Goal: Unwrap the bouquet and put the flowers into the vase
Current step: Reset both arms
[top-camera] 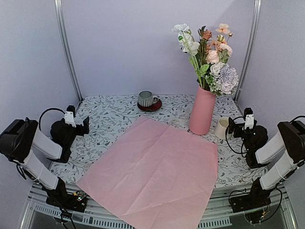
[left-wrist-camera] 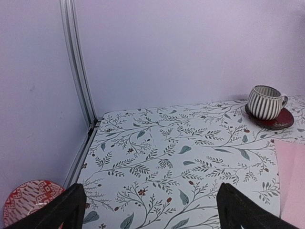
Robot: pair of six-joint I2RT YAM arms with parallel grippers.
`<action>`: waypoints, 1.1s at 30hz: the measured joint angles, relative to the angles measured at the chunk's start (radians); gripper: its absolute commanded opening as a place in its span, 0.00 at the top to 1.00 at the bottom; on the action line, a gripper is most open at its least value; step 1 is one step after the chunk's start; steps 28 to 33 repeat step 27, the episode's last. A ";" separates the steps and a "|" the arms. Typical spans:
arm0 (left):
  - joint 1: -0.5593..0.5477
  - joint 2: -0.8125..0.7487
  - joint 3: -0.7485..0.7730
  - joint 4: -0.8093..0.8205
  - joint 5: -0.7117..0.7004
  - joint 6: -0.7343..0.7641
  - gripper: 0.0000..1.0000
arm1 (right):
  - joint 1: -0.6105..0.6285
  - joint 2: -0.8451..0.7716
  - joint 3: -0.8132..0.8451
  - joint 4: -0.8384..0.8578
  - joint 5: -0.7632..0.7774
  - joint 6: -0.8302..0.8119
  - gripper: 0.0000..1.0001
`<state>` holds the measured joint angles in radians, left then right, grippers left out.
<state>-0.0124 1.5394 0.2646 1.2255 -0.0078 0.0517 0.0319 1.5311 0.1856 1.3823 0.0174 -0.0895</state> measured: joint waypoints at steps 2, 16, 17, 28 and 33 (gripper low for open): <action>-0.001 0.000 -0.003 0.014 -0.004 0.000 0.02 | 0.000 0.000 0.000 -0.001 0.000 0.000 0.01; -0.028 0.000 -0.039 0.079 -0.077 0.012 0.02 | 0.000 0.000 0.000 -0.007 0.000 0.000 0.01; -0.028 0.000 -0.039 0.079 -0.079 0.012 0.02 | 0.000 0.000 0.000 -0.007 0.000 0.000 0.01; -0.028 0.000 -0.039 0.079 -0.082 0.012 0.02 | -0.001 0.000 0.006 -0.016 0.000 0.000 0.01; -0.028 0.000 -0.039 0.079 -0.082 0.012 0.02 | -0.001 0.000 0.006 -0.016 0.000 0.000 0.01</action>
